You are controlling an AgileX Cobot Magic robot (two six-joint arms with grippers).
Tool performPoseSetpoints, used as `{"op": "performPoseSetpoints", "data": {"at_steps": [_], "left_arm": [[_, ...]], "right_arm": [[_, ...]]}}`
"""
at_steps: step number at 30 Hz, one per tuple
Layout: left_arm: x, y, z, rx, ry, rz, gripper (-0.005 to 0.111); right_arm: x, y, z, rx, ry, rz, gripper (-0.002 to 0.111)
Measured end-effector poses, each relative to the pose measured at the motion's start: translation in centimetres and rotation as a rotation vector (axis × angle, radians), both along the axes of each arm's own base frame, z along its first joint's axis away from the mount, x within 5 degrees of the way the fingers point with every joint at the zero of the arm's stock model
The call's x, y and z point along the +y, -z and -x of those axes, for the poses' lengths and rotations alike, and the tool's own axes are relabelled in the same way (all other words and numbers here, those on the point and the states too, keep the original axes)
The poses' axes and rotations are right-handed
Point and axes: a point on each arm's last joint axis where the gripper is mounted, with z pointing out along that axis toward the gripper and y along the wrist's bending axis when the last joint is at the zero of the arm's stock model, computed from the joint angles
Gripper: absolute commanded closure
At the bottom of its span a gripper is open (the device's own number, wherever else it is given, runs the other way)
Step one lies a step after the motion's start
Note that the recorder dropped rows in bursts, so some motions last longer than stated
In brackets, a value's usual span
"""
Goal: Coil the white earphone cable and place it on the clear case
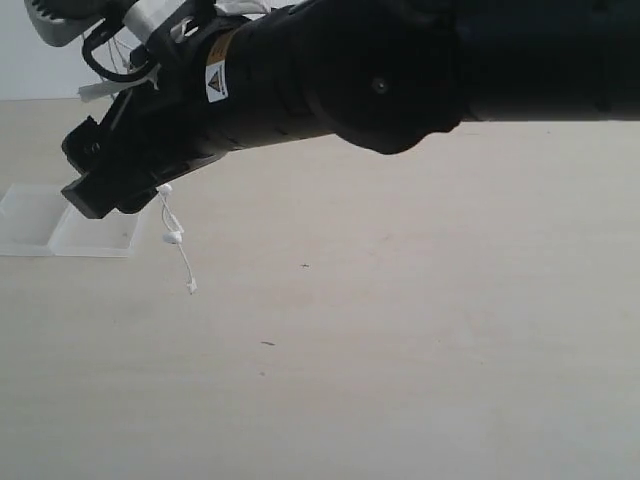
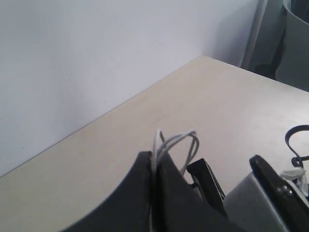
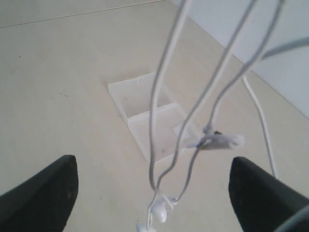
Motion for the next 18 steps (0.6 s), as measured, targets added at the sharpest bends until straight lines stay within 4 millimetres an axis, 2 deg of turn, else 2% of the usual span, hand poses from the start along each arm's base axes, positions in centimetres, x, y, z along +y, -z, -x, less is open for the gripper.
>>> {"op": "performPoseSetpoints", "data": {"at_steps": [7,14,18], "left_arm": [[0.0,0.0,0.0,0.0,0.0,0.0,0.107],[0.0,0.0,0.0,0.0,0.0,0.0,0.107],[0.0,0.0,0.0,0.0,0.0,0.003,0.107]], "right_arm": [[-0.8,-0.3,0.5,0.094,0.044,0.025,0.029],[-2.8,-3.4,1.6,0.082,0.071,0.014,0.03],[-3.9,-4.1,2.1,0.092,0.091,0.068,0.03]]}}
